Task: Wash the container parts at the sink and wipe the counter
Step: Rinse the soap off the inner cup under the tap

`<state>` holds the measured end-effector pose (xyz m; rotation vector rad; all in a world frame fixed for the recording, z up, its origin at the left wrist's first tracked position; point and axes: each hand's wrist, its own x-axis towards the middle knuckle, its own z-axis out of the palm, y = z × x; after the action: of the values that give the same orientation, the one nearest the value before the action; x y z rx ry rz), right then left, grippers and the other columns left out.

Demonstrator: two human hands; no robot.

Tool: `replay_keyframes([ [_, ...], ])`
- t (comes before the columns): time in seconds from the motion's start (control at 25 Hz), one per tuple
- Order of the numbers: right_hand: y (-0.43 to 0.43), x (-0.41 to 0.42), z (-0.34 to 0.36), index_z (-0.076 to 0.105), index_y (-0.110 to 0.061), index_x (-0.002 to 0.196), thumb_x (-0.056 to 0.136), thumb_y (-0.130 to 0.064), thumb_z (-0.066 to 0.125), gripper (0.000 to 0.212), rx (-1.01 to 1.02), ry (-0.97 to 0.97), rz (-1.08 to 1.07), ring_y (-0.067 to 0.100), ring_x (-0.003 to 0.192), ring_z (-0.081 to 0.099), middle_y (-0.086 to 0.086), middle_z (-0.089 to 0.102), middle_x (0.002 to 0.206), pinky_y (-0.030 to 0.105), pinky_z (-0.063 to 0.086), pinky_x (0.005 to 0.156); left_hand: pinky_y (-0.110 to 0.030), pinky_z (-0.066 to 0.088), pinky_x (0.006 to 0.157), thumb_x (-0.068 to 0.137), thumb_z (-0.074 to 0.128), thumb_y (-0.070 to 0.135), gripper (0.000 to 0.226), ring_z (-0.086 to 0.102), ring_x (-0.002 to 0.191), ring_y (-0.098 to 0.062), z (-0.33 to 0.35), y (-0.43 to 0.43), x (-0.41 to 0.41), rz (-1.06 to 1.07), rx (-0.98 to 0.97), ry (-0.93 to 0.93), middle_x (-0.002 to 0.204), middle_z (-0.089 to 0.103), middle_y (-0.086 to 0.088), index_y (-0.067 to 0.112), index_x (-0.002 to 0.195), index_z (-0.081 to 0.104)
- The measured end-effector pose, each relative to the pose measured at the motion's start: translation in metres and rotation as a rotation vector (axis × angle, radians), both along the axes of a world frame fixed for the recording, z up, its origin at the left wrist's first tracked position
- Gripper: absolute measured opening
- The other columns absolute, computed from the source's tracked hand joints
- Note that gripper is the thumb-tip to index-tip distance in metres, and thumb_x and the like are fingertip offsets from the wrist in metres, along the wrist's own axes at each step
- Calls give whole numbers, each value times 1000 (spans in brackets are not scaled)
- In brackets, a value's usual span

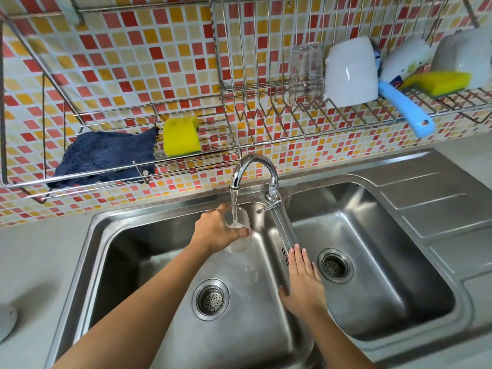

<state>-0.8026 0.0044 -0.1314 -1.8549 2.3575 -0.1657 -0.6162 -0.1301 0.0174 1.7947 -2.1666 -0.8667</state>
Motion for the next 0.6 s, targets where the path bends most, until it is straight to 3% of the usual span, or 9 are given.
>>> replay_keyframes([
  [0.12, 1, 1, 7, 18, -8, 146, 73, -40, 59, 89, -53, -55, 25, 19, 142, 10, 4, 14, 154, 36, 15, 112, -34, 46, 94, 64, 76, 56, 80, 54, 116, -26, -1, -2, 0, 23, 15, 21, 130, 58, -3, 32, 134, 45],
  [0.2, -3, 1, 19, 29, -13, 144, 83, -39, 52, 70, -128, -319, -99, 21, 138, 29, 0, 31, 150, 34, 27, 110, -34, 48, 92, 62, 78, 55, 79, 56, 113, -26, -2, -4, 2, 43, 24, 31, 126, 60, -3, 33, 131, 47],
  [0.28, -17, -2, 32, 54, -11, 124, 84, -34, 52, 47, -341, -495, -275, 30, 109, 57, 8, 60, 120, 36, 46, 89, -34, 47, 91, 62, 79, 53, 78, 55, 112, -27, -2, -7, 2, 40, 16, 10, 126, 59, -4, 32, 130, 47],
  [0.4, -60, -16, 47, 64, -5, 105, 84, -12, 56, 24, -451, -506, -206, 35, 87, 63, 16, 66, 99, 35, 49, 77, -35, 48, 93, 60, 81, 48, 79, 55, 112, -28, -6, -10, -3, 34, 15, -3, 128, 56, -6, 32, 129, 45],
  [0.52, -105, -25, 70, 61, -10, 114, 85, -3, 51, 31, -310, -457, -8, 31, 88, 63, 12, 63, 109, 34, 49, 80, -36, 48, 95, 58, 82, 46, 83, 55, 113, -29, -11, -14, -4, 8, -3, -22, 129, 54, -7, 30, 130, 44],
  [0.6, -128, -24, 82, 54, -15, 125, 87, -3, 47, 41, -188, -371, 140, 27, 99, 61, 5, 56, 125, 33, 46, 89, -37, 49, 95, 56, 83, 46, 84, 56, 112, -28, -15, -16, -2, 18, -7, 0, 130, 55, -6, 33, 130, 45],
])
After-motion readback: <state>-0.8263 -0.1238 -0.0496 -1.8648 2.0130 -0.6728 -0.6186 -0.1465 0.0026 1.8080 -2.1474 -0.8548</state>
